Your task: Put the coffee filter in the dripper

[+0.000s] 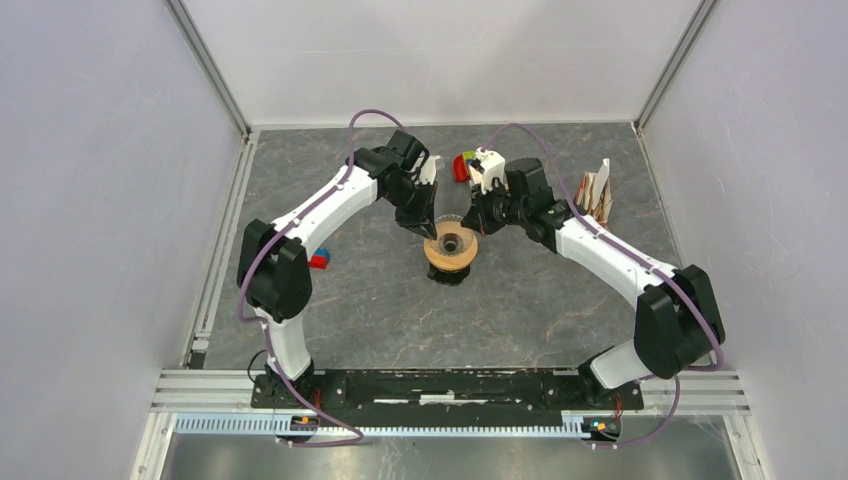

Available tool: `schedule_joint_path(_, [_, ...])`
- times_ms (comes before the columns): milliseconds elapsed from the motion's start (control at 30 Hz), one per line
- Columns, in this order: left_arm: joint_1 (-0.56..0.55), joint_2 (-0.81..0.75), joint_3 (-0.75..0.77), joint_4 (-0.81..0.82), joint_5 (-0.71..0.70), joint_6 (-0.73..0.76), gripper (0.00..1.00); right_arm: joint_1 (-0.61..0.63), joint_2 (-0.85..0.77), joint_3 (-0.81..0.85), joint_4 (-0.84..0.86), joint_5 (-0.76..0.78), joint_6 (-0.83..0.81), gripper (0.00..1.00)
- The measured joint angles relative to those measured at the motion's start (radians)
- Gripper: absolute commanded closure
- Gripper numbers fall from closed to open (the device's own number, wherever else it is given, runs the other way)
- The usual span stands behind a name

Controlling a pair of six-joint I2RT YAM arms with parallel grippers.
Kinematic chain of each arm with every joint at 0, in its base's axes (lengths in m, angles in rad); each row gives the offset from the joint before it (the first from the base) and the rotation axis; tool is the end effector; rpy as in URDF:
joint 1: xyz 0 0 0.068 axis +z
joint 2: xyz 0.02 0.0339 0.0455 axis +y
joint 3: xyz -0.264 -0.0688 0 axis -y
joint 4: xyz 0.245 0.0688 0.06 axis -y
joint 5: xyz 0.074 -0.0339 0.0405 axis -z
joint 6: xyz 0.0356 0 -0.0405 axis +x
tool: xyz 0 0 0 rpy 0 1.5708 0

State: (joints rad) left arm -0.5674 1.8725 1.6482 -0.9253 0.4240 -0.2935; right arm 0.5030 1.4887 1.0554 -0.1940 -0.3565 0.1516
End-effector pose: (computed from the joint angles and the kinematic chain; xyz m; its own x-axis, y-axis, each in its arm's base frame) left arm 0.3245 -0.2242 0.2724 -0.9194 0.2733 -0.2827 0.3820 0.7911 -0.4777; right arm 0.2856 0.1713 0.2652 -0.6140 -0.1763 -0.7694 -0.6136 0.7197 0.3248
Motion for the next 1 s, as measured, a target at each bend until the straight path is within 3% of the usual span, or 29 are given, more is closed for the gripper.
schedule_joint_path(1000, [-0.003,0.013,0.01,-0.016,0.003,0.0,0.98,0.013,-0.035,-0.082,0.112,0.029,0.0,1.0])
